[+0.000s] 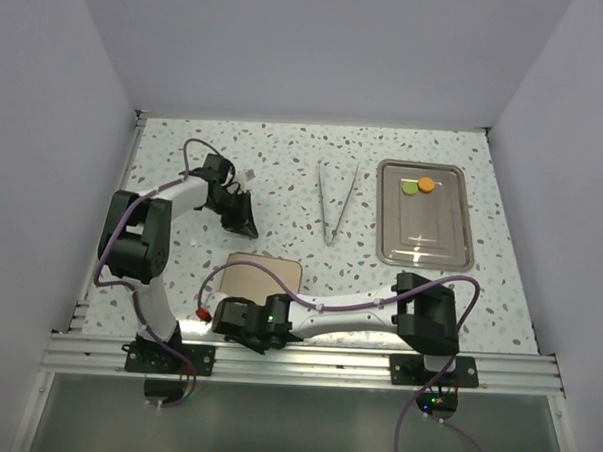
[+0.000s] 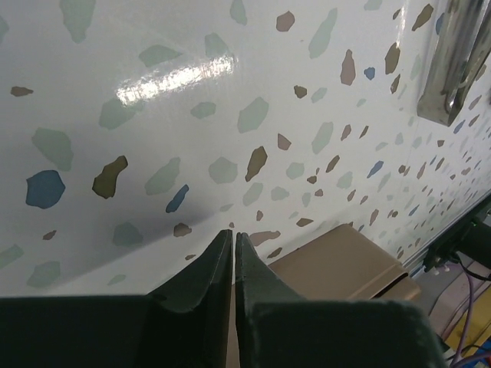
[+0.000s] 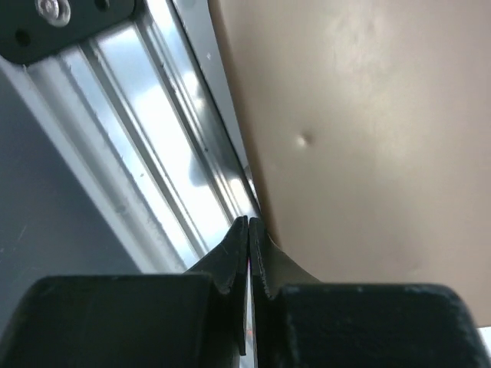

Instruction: Pack the cookies

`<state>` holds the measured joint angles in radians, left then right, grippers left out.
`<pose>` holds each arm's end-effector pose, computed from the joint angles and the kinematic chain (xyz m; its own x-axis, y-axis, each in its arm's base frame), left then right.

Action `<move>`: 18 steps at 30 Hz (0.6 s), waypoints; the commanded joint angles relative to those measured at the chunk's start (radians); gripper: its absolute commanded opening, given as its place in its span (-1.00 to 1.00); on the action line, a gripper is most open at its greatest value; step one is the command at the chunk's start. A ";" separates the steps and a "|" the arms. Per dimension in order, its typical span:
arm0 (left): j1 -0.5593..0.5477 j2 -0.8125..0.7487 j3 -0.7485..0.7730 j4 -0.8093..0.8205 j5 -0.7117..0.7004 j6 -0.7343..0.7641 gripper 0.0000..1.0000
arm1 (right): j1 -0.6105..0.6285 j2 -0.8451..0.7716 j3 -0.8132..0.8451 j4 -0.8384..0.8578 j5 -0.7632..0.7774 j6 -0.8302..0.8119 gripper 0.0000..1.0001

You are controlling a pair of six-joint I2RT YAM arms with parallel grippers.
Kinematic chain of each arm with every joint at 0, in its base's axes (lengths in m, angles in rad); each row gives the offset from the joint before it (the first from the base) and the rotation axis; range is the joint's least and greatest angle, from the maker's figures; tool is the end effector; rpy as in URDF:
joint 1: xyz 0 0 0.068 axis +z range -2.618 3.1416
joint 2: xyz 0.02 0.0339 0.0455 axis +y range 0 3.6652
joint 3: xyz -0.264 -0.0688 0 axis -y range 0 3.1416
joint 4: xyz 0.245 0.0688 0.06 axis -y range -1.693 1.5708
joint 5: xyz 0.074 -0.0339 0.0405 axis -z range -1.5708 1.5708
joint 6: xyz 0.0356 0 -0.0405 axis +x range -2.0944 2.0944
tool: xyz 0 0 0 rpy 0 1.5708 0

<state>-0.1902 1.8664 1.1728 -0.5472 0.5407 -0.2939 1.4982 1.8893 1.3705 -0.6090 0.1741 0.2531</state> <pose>0.3476 -0.0856 0.1567 -0.9836 -0.0636 -0.1691 0.0428 0.8274 -0.5600 0.0346 0.3905 0.1963 -0.3081 -0.8360 -0.4542 -0.9294 0.3665 -0.0442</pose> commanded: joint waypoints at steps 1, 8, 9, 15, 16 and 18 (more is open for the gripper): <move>0.001 0.014 0.028 -0.033 0.053 0.050 -0.80 | -0.006 0.039 0.087 0.019 0.136 -0.075 -1.00; 0.001 0.046 0.021 -0.046 0.084 0.076 -0.92 | -0.027 0.059 0.104 0.020 0.186 -0.089 -1.00; 0.001 0.050 0.018 -0.046 0.091 0.082 -0.92 | -0.033 0.059 0.105 0.017 0.205 -0.087 -1.00; 0.001 0.059 -0.038 -0.039 0.136 0.105 -1.00 | -0.108 0.073 0.130 -0.003 0.242 -0.068 -1.00; 0.001 0.060 -0.047 -0.036 0.137 0.107 -1.00 | -0.113 0.074 0.133 -0.002 0.254 -0.069 -1.00; 0.001 0.059 -0.074 -0.030 0.145 0.113 -1.00 | -0.131 0.079 0.139 -0.003 0.271 -0.072 -1.00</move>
<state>-0.1867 1.9160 1.1439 -0.5312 0.6262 -0.2203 1.4120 1.9491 1.4609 -0.6243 0.3214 0.1917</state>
